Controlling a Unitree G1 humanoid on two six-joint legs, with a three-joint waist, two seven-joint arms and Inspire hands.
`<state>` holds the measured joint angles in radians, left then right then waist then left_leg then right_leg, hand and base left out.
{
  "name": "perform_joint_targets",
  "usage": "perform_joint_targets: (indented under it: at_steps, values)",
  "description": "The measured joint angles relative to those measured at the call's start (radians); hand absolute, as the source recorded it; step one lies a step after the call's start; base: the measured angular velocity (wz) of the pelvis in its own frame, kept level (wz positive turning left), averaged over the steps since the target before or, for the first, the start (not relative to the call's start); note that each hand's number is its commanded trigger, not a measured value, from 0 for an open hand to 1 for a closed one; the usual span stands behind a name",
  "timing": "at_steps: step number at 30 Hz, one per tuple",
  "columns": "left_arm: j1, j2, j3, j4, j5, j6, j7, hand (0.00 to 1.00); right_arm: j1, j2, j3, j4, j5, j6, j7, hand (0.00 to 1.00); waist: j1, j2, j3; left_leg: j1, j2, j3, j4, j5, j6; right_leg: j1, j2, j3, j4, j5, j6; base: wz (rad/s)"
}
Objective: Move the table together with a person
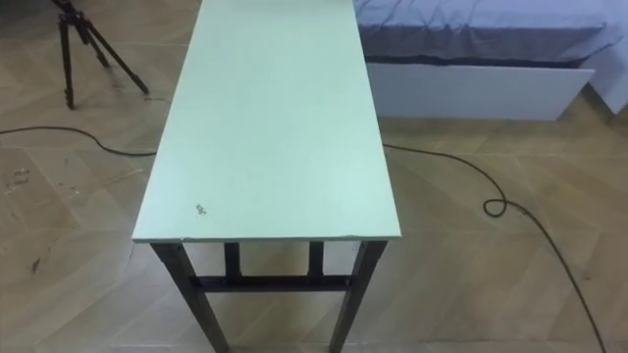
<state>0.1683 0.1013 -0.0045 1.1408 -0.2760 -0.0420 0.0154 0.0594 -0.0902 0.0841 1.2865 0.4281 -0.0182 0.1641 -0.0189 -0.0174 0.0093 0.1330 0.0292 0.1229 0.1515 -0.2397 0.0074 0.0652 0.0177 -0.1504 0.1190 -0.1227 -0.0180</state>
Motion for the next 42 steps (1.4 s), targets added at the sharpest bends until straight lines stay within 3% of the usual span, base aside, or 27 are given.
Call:
perform_joint_targets:
  at_steps: [5,6,8,12,16,18,22,27,34,42]
  values:
    - [0.006,0.008,0.006,-0.056,-0.127,0.029,-0.093,0.0,0.009,-0.021,-0.034,-0.094,0.003,0.023,0.038,0.0,0.0,0.001,-0.0037,-0.018,0.0,0.0,0.003,0.0,0.0,-0.016,-0.002,-0.003,0.004,-0.001,0.001,0.0]
    - [0.004,0.013,0.005,-0.071,-0.175,0.029,-0.113,0.0,0.005,-0.03,-0.044,-0.12,0.003,0.019,0.054,0.0,0.001,0.005,-0.0026,-0.017,-0.001,0.0,0.005,0.0,0.0,-0.016,-0.002,-0.005,0.006,-0.001,0.001,0.0]
    - [0.006,0.021,0.007,-0.085,-0.237,0.029,-0.139,0.0,0.007,-0.039,-0.06,-0.138,0.007,0.016,0.08,0.0,0.004,0.01,-0.0081,-0.015,0.0,0.002,0.013,0.0,0.0,-0.012,-0.002,-0.007,0.01,-0.001,0.001,-0.02]
    - [0.027,0.031,0.011,-0.165,-0.36,0.03,-0.202,0.0,0.061,-0.041,-0.068,-0.265,0.048,0.018,0.131,0.0,0.017,0.017,-0.0072,-0.015,0.005,0.006,0.015,0.0,0.0,-0.013,-0.003,-0.018,0.018,-0.001,0.0,0.03]
    - [0.089,0.035,-0.037,-0.284,-0.506,0.043,-0.266,0.0,0.146,-0.041,-0.061,-0.401,0.105,0.027,0.174,0.0,0.021,0.023,-0.0041,-0.019,0.003,0.004,0.015,0.0,0.0,-0.013,-0.012,-0.031,0.02,-0.002,-0.001,0.08]
    - [0.128,0.037,-0.093,-0.355,-0.637,0.05,-0.27,0.0,0.194,-0.042,-0.041,-0.459,0.194,0.043,0.189,0.0,0.02,0.024,-0.0016,-0.018,-0.002,-0.001,0.015,-0.001,0.002,-0.015,-0.016,-0.029,0.034,-0.012,0.001,0.12]
    - [0.158,0.046,-0.192,-0.471,-0.819,0.069,-0.27,0.0,0.235,-0.053,0.024,-0.565,0.305,0.067,0.203,0.0,0.021,0.018,-0.0025,-0.018,-0.005,-0.002,0.02,-0.003,0.006,-0.018,-0.02,-0.044,0.057,-0.023,0.004,0.09]
    - [0.162,0.056,-0.253,-0.637,-1.038,0.086,-0.271,0.0,0.272,-0.056,0.128,-0.788,0.477,0.106,0.244,0.0,0.021,0.018,-0.0031,-0.021,-0.005,-0.005,0.022,-0.003,0.007,-0.031,-0.022,-0.043,0.068,-0.026,0.002,-0.04]
    - [0.107,0.063,-0.335,-0.714,-1.109,0.087,-0.264,0.0,0.249,-0.058,0.22,-0.844,0.556,0.108,0.271,0.0,0.012,0.025,-0.0031,-0.02,-0.006,-0.004,0.022,-0.002,0.007,-0.034,-0.028,-0.044,0.068,-0.026,0.002,0.0]
    - [0.103,0.071,-0.342,-0.843,-1.107,0.088,-0.254,0.0,0.173,-0.057,0.228,-0.856,0.558,0.117,0.265,0.0,-0.028,0.02,-0.0011,-0.009,-0.005,0.0,0.017,-0.002,0.007,-0.025,-0.025,-0.029,0.07,-0.025,0.002,-0.02]
